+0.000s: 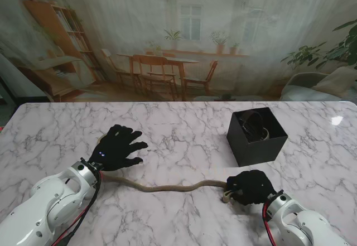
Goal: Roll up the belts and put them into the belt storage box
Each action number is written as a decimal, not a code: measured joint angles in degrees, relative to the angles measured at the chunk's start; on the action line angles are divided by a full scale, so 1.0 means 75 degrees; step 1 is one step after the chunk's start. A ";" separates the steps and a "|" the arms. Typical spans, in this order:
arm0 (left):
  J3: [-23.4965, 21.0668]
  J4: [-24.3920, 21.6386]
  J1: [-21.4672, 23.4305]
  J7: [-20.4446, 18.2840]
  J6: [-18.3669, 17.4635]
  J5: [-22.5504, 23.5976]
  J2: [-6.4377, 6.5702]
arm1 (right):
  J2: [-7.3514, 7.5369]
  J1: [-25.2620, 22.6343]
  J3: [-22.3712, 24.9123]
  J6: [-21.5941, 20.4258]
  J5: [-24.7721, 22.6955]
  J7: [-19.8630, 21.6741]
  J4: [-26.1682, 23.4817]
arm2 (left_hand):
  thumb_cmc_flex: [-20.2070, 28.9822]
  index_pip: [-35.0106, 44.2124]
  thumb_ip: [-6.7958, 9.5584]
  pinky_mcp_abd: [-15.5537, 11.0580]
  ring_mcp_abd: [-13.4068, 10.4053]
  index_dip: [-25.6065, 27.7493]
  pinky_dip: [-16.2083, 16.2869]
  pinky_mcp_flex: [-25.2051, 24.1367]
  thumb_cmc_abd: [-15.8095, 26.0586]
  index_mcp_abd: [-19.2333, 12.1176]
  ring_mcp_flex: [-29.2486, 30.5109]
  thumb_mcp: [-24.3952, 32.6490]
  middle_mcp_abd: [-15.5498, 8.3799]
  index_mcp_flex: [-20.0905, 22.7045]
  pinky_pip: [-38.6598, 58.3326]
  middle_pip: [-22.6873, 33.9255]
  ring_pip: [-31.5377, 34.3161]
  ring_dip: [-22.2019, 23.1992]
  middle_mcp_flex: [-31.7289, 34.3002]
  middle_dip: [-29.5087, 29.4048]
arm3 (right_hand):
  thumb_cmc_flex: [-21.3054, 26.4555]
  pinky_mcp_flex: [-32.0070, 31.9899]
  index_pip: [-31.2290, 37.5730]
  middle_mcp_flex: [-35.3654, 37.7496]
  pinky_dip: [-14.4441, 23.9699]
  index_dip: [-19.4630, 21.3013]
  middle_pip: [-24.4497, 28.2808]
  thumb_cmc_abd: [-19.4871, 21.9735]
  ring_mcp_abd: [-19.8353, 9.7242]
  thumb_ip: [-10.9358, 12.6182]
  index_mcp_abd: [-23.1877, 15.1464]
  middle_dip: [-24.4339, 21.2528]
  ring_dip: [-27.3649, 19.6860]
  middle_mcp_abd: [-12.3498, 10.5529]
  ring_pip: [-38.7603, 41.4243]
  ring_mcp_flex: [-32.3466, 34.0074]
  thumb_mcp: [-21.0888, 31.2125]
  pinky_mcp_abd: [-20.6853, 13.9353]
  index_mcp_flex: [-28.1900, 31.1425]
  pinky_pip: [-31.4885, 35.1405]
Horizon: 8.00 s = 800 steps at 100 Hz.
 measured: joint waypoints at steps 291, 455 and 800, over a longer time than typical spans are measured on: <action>-0.0001 0.0024 -0.0005 0.0121 -0.0075 -0.0012 -0.0005 | 0.0150 -0.0418 0.0281 0.0198 0.0094 0.2666 -0.1249 | -0.0002 0.0000 0.0000 0.0003 0.0003 0.0000 0.0000 0.0000 0.0002 0.0001 0.0000 0.0000 0.0000 0.0000 -0.0011 0.0000 -0.0001 0.0000 0.0000 0.0002 | 0.0009 -0.3500 0.0134 -0.5208 -0.1046 0.1434 -0.0854 0.0038 0.0663 0.0527 -0.0383 -0.1023 -0.2750 0.0570 -0.4462 -0.5105 0.0847 0.1417 -0.0725 -0.4192; 0.0068 0.0079 -0.0064 0.0200 -0.0133 -0.0078 -0.0009 | -0.0013 -0.0228 0.0025 0.0453 0.0130 0.2285 -0.1116 | -0.0004 0.0000 0.0000 0.0004 0.0003 0.0000 0.0000 -0.0004 0.0005 0.0051 0.0000 0.0000 0.0000 0.0000 -0.0091 0.0000 -0.0002 0.0000 0.0000 0.0077 | -0.2040 -0.2052 -0.2025 0.1458 -0.0736 0.2701 0.0951 0.1154 -0.0373 0.1110 0.1128 0.0352 -0.1872 -0.0975 -0.2882 -0.1223 0.0112 -0.0050 -0.0939 -0.2104; 0.0116 0.0216 -0.0158 0.0325 -0.0210 -0.0174 -0.0028 | 0.0302 -0.0127 0.0390 -0.0422 -0.0309 0.5025 -0.2160 | -0.0008 0.0000 0.0000 0.0007 0.0007 0.0000 0.0000 -0.0065 0.0089 0.0054 0.0000 0.0007 0.0000 0.0000 -0.0283 0.0000 -0.0002 0.0000 0.0000 0.0079 | -0.1734 -0.2649 -0.3371 -0.2510 -0.1206 0.2786 -0.0626 0.0464 -0.0585 0.2699 0.0390 -0.0671 -0.2210 -0.0153 -0.4109 -0.3131 0.2543 -0.0707 -0.2892 -0.3134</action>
